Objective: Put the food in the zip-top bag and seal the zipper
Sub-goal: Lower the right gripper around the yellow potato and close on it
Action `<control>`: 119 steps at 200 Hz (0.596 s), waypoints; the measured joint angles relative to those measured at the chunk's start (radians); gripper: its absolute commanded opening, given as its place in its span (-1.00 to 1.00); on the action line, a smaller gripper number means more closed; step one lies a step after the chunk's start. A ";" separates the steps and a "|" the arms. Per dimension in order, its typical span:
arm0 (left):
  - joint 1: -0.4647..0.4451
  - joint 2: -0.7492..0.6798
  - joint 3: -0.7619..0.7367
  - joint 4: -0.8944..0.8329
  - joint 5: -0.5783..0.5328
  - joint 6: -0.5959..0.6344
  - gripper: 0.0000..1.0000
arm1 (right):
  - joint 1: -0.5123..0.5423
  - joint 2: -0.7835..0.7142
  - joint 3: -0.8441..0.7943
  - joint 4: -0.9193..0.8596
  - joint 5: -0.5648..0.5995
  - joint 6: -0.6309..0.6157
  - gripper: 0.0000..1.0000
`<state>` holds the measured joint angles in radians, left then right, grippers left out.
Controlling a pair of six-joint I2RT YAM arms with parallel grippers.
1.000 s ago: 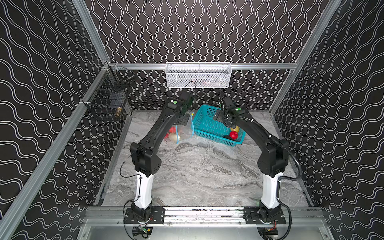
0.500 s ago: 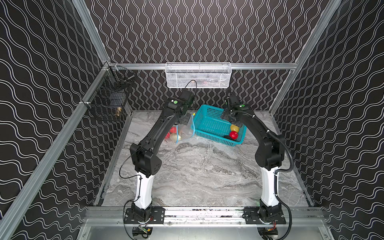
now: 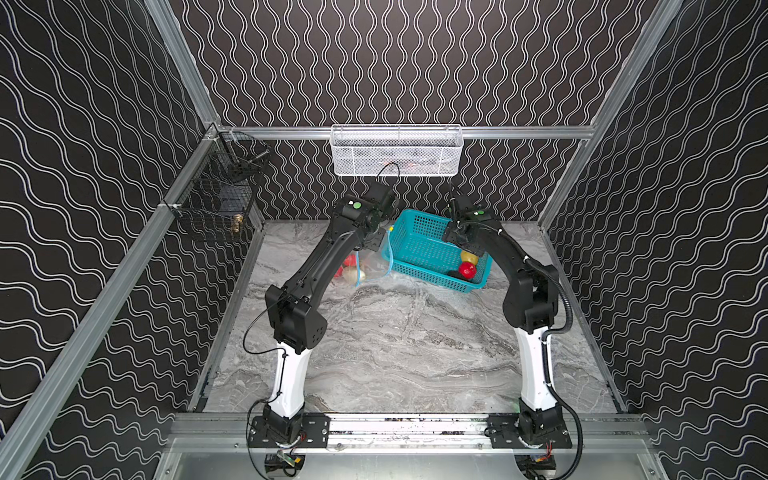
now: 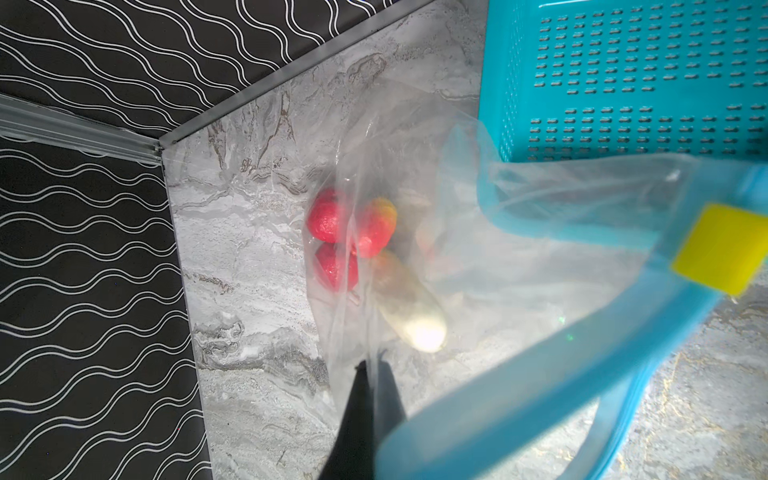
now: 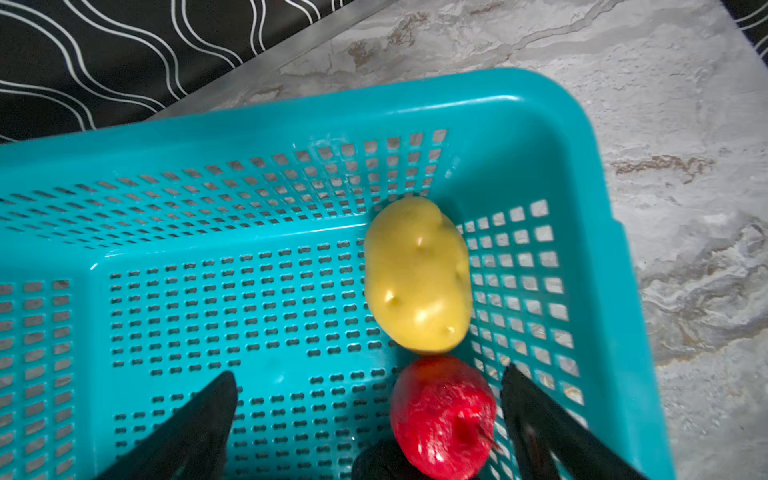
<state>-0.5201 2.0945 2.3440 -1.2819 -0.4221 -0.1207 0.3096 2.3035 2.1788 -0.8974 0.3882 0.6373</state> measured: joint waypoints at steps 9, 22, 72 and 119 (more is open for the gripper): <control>0.000 0.000 0.000 -0.001 0.000 0.000 -1.00 | -0.001 0.011 0.012 -0.001 0.003 -0.002 0.98; 0.000 -0.006 -0.011 0.002 0.000 0.000 -1.00 | -0.004 0.023 0.021 -0.002 0.006 -0.005 0.98; -0.001 -0.052 -0.104 0.023 -0.004 0.005 -1.00 | -0.017 0.049 -0.001 -0.006 0.041 -0.013 0.98; -0.001 -0.056 -0.103 0.030 -0.013 0.019 -1.00 | -0.028 0.106 0.013 -0.007 0.043 -0.013 0.98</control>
<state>-0.5209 2.0384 2.2406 -1.2522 -0.4351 -0.1020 0.2817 2.4096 2.1921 -0.9043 0.4309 0.6243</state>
